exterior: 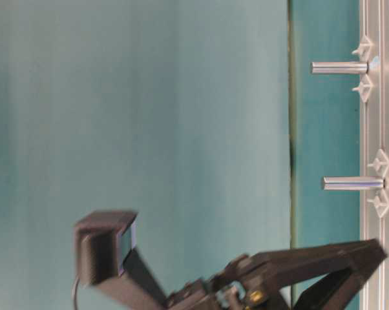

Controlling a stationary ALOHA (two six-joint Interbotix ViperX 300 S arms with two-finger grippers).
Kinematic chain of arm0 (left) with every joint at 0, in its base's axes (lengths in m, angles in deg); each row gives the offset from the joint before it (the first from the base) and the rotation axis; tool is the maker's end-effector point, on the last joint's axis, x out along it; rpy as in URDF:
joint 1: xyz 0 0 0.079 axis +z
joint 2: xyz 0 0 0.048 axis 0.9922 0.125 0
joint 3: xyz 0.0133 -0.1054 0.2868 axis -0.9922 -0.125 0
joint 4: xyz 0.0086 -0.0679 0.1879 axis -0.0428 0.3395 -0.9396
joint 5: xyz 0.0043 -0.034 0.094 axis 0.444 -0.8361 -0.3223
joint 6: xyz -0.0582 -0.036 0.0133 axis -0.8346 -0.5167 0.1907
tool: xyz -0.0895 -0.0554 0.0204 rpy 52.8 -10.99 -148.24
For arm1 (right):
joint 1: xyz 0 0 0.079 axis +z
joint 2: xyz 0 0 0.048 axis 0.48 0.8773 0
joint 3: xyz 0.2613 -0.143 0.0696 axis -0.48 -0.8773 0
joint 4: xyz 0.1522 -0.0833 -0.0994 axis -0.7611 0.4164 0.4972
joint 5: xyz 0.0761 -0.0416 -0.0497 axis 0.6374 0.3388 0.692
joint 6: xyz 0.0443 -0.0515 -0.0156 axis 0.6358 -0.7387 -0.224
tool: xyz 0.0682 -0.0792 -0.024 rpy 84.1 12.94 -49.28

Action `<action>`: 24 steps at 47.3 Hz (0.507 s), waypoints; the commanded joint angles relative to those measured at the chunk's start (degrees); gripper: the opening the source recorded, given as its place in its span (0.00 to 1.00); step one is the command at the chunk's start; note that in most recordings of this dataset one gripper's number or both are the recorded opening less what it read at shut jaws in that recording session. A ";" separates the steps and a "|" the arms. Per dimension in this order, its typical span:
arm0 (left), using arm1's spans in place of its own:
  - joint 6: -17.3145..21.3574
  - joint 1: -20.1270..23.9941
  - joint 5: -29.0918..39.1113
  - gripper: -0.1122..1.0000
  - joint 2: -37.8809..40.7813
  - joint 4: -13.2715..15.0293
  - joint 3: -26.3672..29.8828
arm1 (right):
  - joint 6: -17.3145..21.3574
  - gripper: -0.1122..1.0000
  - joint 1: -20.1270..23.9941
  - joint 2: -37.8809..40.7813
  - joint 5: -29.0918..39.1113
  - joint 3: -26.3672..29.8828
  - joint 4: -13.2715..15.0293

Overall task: Find the location of the shaft and insert the large gear.
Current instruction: 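Position the left gripper above the blue gear's hub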

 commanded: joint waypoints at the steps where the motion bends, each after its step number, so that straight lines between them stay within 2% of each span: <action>1: 0.18 -0.44 1.67 0.11 0.44 -0.18 2.81 | 0.53 0.11 -0.26 0.44 -0.26 0.70 0.00; 15: 0.44 -0.53 9.40 0.11 4.92 -0.09 8.09 | 0.53 0.11 -0.88 0.44 1.23 0.70 0.00; 24: 0.70 -0.53 11.34 0.11 6.68 -0.18 10.11 | 0.53 0.11 -1.32 0.44 1.41 0.35 0.00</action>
